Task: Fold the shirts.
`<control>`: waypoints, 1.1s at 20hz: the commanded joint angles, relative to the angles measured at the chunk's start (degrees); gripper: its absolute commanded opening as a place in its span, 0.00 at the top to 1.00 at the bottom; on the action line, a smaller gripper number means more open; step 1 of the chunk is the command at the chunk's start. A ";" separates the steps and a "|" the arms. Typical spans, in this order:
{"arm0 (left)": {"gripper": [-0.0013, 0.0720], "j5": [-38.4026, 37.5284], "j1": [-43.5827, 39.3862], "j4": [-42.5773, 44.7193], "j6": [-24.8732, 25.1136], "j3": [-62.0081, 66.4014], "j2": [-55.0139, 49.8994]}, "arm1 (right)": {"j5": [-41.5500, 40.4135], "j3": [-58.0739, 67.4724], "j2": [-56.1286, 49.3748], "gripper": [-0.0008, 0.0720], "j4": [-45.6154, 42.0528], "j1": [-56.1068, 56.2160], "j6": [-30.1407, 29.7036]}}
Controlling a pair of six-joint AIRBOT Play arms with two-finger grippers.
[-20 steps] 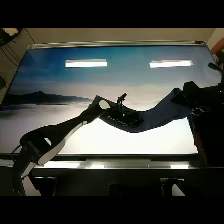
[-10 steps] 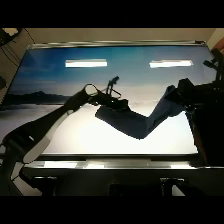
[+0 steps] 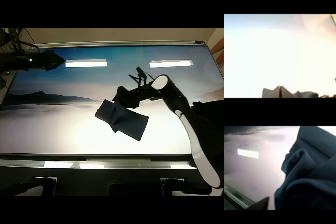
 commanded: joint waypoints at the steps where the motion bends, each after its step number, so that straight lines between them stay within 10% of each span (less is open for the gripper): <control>1: 0.95 -1.18 3.74 1.27 -0.04 0.02 6.32 | -8.63 0.07 -8.35 0.05 5.31 3.54 2.32; 11: 0.95 -4.02 3.69 1.88 1.25 -3.67 6.60 | 23.96 -8.07 6.71 0.15 -28.74 -21.53 1.88; 20: 0.95 -3.98 1.09 1.88 1.22 -4.15 6.60 | -10.01 -31.71 5.18 0.17 -2.80 -11.91 -3.39; 21: 0.95 -3.98 0.85 1.90 1.22 -4.15 6.60 | -11.50 -31.69 4.66 0.24 -1.70 -10.88 -2.51; 22: 0.95 -3.98 0.87 1.90 1.22 -4.15 6.60 | -11.65 -31.61 4.57 0.53 -0.46 -10.78 -2.60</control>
